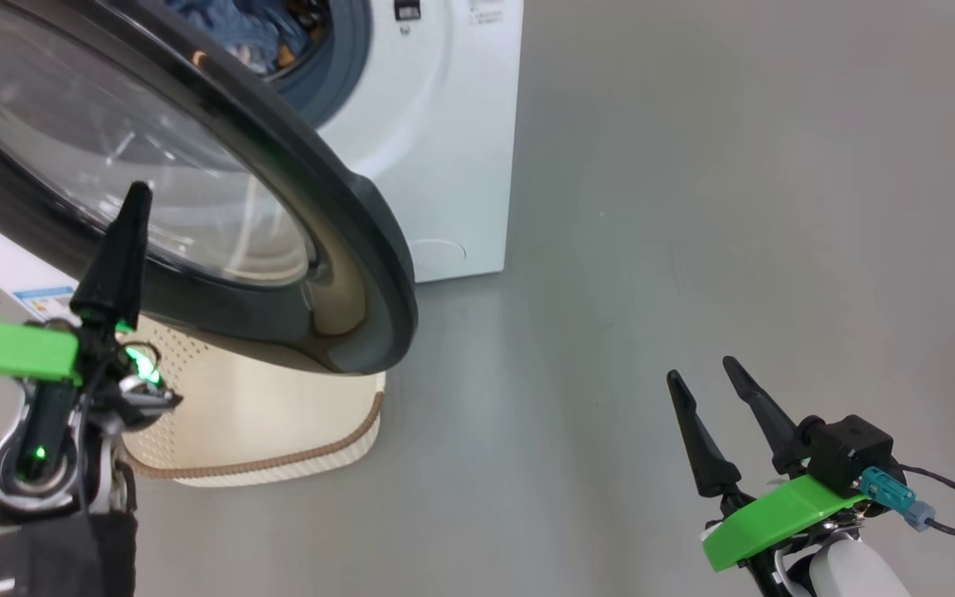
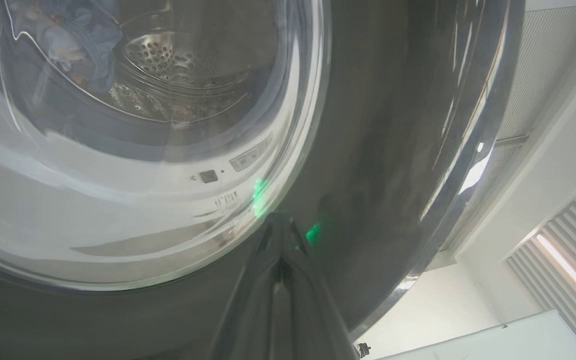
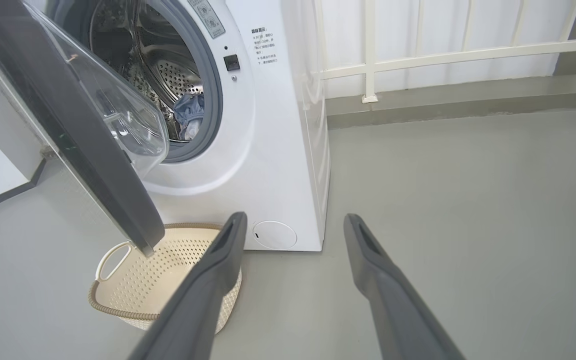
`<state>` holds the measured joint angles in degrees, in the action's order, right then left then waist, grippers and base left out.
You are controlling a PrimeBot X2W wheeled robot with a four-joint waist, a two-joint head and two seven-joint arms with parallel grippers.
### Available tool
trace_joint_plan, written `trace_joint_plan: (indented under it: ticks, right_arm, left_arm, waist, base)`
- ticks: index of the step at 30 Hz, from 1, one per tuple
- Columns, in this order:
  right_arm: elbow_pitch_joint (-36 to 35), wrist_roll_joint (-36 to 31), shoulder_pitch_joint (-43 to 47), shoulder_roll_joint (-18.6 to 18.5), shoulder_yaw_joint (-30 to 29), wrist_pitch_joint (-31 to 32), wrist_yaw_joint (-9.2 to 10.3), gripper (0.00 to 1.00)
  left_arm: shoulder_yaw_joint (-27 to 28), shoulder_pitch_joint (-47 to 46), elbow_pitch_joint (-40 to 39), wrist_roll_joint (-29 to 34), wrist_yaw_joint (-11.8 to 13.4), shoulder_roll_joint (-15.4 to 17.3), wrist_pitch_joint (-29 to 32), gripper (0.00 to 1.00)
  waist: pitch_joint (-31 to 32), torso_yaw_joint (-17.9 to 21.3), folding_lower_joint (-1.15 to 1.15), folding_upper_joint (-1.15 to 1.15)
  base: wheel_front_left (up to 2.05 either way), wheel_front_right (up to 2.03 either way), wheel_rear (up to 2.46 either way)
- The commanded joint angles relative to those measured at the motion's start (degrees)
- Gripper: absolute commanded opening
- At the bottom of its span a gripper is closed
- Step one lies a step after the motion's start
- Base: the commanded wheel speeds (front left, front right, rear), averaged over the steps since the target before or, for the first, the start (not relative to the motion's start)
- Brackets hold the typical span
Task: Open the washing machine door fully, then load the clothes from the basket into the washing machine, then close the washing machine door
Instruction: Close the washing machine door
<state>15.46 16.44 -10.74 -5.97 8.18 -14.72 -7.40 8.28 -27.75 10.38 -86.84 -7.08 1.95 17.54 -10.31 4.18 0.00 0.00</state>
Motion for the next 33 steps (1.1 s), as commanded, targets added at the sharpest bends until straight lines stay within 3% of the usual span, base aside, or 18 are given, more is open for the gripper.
trace_joint_plan:
  ticks: [1,14,22,23,25,27,33]
  right_arm:
    - [-1.1,0.3,0.2,0.1,1.4,-0.3,-0.09,1.0]
    - [-0.7,0.7,1.9,0.5,1.9,-0.3,-0.09,1.0]
    - [-1.0,0.9,2.3,0.9,2.6,-0.3,-0.09,1.0]
    - [-1.0,0.9,2.4,0.8,2.5,-0.3,-0.09,1.0]
    - [-0.9,0.9,2.6,0.8,2.4,-0.3,-0.09,1.0]
    - [-0.9,0.8,2.9,0.7,2.4,-0.3,-0.09,1.0]
    - [-0.9,0.9,3.4,0.7,2.5,-0.3,-0.09,1.0]
  left_arm:
    - [1.5,0.4,-2.5,0.5,-0.4,2.1,-0.4,0.0]
    - [1.4,9.0,-10.0,3.3,-0.4,3.6,-5.4,0.0]
    - [-2.7,14.5,-12.0,14.7,-0.4,8.5,-14.3,0.02]
    - [-3.7,15.1,-12.0,16.2,-0.4,9.3,-15.6,0.12]
    - [-5.2,16.0,-12.0,17.8,-0.4,10.2,-18.4,0.49]
    - [-6.4,16.7,-11.8,19.3,-0.4,11.3,-20.9,1.0]
    - [-9.7,18.1,-10.4,23.6,-0.4,14.5,-26.5,1.0]
  waist:
    - [1.7,-1.0,0.0,0.0]
    - [5.6,-2.6,0.0,0.0]
    - [6.8,-2.6,0.0,0.0]
    - [6.9,-2.7,0.0,0.0]
    - [7.1,-2.8,0.0,0.0]
    - [7.4,-2.9,0.0,0.0]
    - [7.8,-3.0,0.0,0.0]
  base:
    - [0.0,0.0,0.0]
    - [0.0,0.0,0.0]
    - [0.0,0.0,0.0]
    - [0.0,0.0,0.0]
    - [0.0,0.0,0.0]
    - [0.0,0.0,0.0]
    - [0.0,0.0,0.0]
